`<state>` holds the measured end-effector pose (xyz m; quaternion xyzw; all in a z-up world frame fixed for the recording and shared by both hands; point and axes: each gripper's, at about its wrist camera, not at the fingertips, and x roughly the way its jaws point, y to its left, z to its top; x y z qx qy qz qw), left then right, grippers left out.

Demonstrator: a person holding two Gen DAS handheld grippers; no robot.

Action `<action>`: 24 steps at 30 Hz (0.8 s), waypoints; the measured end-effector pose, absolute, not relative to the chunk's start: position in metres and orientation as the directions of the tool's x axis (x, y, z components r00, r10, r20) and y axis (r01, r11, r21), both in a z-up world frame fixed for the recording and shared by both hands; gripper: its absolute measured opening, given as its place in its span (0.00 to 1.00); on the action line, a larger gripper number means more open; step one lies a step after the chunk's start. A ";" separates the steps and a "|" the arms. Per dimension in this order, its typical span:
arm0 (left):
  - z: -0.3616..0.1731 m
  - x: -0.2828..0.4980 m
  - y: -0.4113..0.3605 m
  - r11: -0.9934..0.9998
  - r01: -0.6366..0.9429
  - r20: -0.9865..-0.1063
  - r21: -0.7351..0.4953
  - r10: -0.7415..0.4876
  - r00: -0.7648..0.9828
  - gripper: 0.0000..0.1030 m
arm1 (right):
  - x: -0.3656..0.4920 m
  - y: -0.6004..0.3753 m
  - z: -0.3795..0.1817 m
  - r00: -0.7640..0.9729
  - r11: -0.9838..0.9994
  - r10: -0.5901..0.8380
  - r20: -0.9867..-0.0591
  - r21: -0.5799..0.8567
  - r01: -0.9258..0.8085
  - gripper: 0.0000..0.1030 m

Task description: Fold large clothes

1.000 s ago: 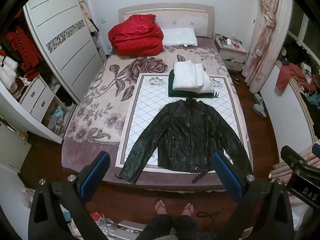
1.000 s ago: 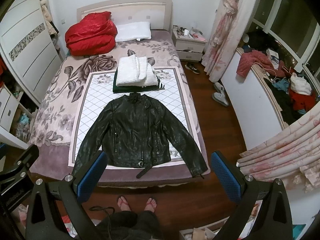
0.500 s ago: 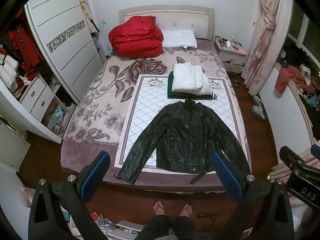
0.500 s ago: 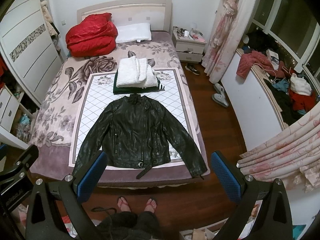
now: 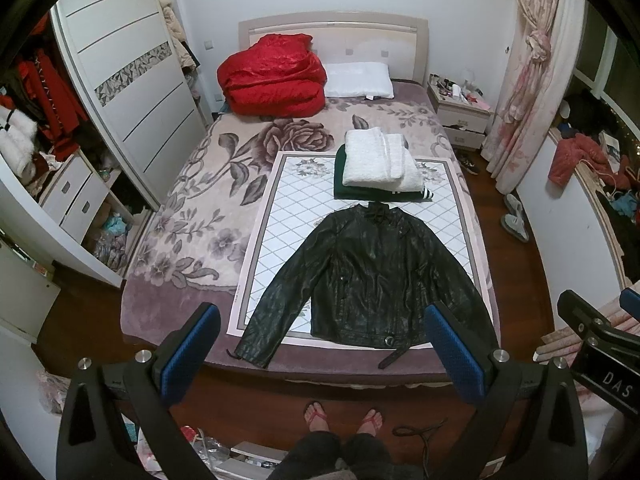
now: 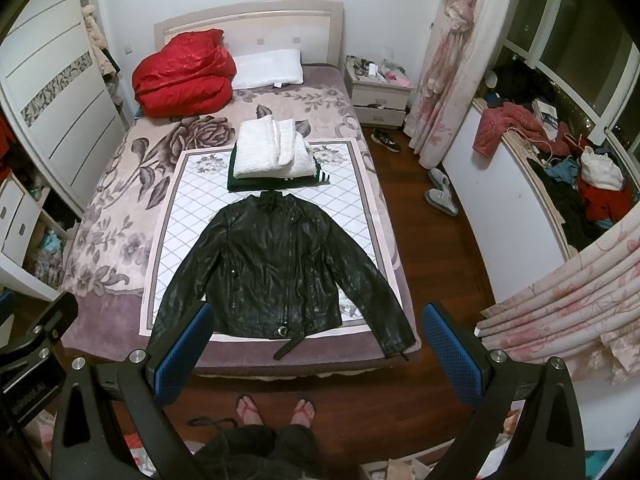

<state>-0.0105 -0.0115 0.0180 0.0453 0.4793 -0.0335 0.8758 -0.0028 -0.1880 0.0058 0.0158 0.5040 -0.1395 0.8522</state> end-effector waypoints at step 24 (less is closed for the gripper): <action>0.023 -0.013 -0.019 0.994 0.101 -0.843 0.041 -0.020 0.538 1.00 | -0.005 -0.189 0.008 0.459 0.961 -0.223 -0.860 -0.113 0.254 1.00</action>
